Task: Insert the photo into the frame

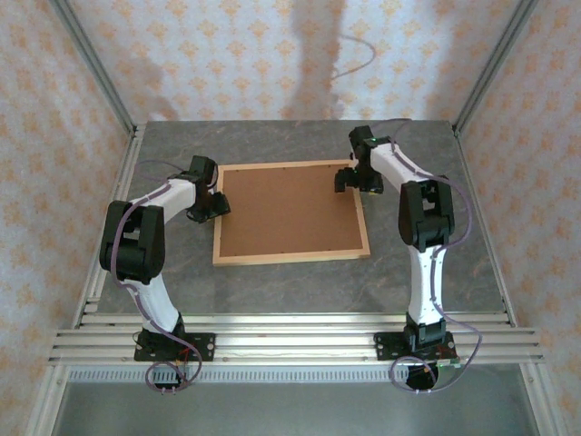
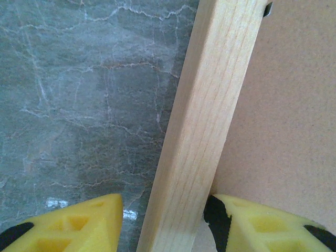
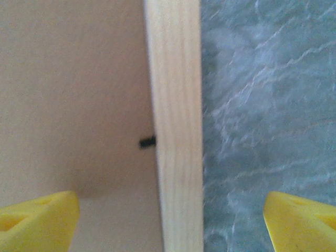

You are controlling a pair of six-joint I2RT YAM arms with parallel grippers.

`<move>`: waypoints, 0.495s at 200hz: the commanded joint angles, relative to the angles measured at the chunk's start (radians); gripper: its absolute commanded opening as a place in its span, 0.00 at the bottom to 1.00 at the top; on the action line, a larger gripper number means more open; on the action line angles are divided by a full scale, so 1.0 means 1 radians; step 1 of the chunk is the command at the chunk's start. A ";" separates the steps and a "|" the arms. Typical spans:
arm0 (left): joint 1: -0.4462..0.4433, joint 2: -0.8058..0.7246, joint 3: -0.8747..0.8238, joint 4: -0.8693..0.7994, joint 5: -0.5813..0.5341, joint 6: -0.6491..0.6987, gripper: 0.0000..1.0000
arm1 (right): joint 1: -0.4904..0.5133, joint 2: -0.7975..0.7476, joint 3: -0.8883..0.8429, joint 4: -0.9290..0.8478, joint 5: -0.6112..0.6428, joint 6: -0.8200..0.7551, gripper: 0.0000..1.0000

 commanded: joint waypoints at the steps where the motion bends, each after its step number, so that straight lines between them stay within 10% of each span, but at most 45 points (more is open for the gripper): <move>1: 0.002 0.031 0.012 -0.008 -0.015 -0.012 0.51 | -0.022 -0.112 -0.037 -0.033 0.031 0.039 0.91; 99: 0.003 0.031 -0.002 0.002 -0.010 -0.017 0.51 | -0.071 -0.320 -0.386 0.046 0.061 0.072 0.90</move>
